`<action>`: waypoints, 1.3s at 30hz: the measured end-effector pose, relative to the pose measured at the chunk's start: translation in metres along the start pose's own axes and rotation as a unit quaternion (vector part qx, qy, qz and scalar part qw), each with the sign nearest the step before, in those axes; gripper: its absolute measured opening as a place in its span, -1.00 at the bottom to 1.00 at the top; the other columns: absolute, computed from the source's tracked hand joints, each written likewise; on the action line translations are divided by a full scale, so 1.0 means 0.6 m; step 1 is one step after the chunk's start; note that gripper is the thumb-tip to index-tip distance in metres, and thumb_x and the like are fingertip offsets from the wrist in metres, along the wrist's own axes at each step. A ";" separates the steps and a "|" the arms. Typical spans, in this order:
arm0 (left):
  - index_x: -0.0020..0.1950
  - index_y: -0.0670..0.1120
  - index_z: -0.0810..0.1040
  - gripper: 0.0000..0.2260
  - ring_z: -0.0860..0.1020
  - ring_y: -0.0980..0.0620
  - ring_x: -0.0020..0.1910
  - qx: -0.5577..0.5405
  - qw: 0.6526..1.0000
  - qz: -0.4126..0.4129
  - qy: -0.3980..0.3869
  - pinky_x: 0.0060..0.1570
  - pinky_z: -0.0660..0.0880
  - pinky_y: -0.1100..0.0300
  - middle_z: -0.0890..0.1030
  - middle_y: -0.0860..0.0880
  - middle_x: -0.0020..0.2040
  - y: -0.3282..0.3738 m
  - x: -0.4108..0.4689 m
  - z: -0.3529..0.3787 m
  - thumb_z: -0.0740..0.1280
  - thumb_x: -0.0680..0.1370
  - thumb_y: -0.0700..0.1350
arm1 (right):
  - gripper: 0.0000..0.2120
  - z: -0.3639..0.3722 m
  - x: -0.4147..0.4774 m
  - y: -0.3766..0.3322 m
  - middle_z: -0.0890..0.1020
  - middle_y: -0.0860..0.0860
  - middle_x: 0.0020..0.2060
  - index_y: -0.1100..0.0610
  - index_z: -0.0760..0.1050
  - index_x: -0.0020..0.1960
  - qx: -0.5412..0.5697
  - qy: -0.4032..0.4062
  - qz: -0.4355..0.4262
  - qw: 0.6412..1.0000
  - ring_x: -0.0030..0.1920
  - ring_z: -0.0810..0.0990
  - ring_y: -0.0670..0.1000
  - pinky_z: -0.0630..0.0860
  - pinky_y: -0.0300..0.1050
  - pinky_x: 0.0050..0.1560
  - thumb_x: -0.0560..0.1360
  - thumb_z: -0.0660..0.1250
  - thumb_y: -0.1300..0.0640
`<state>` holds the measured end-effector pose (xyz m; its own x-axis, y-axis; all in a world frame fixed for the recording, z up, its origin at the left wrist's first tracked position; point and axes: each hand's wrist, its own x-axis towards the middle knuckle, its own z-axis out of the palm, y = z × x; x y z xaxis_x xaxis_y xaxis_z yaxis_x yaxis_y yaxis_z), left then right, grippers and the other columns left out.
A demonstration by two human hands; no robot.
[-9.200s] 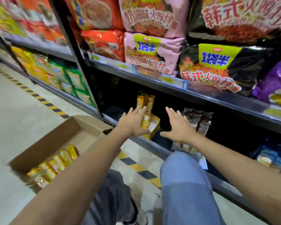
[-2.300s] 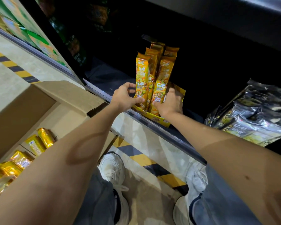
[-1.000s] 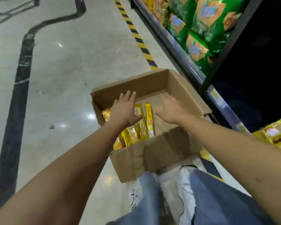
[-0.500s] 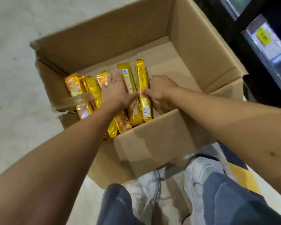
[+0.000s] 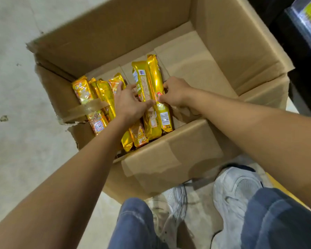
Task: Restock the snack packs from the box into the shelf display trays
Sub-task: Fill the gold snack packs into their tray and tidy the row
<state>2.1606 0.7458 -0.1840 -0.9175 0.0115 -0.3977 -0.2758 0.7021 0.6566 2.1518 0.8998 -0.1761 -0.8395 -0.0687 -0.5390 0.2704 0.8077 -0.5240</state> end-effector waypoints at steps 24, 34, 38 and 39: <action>0.04 -0.08 0.55 -0.73 0.60 -0.01 -0.15 -0.178 0.978 -0.041 -0.101 -0.10 0.52 0.07 0.62 -0.06 -0.12 0.012 -0.020 -0.060 0.35 0.43 -0.38 | -0.67 -0.013 -0.026 -0.002 0.55 -0.04 -0.21 0.08 0.41 0.05 0.357 -0.036 0.061 0.931 -0.31 0.50 -0.12 0.35 -0.39 -0.56 0.37 0.48 0.16; -0.04 -0.10 0.47 -0.82 0.55 0.09 -0.43 -0.305 0.947 -0.067 -0.075 -0.47 0.50 0.31 0.55 -0.04 -0.32 0.128 -0.085 -0.136 0.11 0.51 -0.29 | -0.68 -0.104 -0.131 -0.046 0.58 -0.12 -0.19 -0.01 0.47 -0.09 0.352 0.104 0.004 0.930 -0.16 0.57 -0.13 0.47 -0.28 -0.23 0.29 0.54 -0.06; -0.08 -0.13 0.48 -0.76 0.47 -0.02 -0.31 -0.372 0.915 -0.095 -0.120 -0.31 0.52 0.18 0.51 -0.09 -0.29 0.191 -0.123 -0.198 0.01 0.55 -0.24 | -0.66 -0.163 -0.180 -0.101 0.56 -0.09 -0.18 0.00 0.42 -0.10 0.361 0.119 -0.030 0.924 -0.09 0.57 -0.06 0.51 -0.20 -0.15 0.30 0.54 -0.03; -0.10 -0.11 0.47 -0.76 0.49 0.00 -0.33 -0.382 0.910 -0.093 -0.134 -0.28 0.49 0.17 0.53 -0.05 -0.33 0.206 -0.134 -0.213 0.02 0.56 -0.21 | -0.63 -0.176 -0.196 -0.116 0.56 -0.08 -0.18 0.03 0.43 -0.05 0.356 0.113 -0.037 0.927 -0.10 0.56 -0.06 0.50 -0.20 -0.17 0.30 0.54 -0.03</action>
<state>2.1635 0.7408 0.0109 -0.7604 0.1883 -0.6216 -0.6312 0.0112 0.7755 2.1822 0.9136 -0.0069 -0.9238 0.0817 -0.3742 0.3830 0.2083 -0.9000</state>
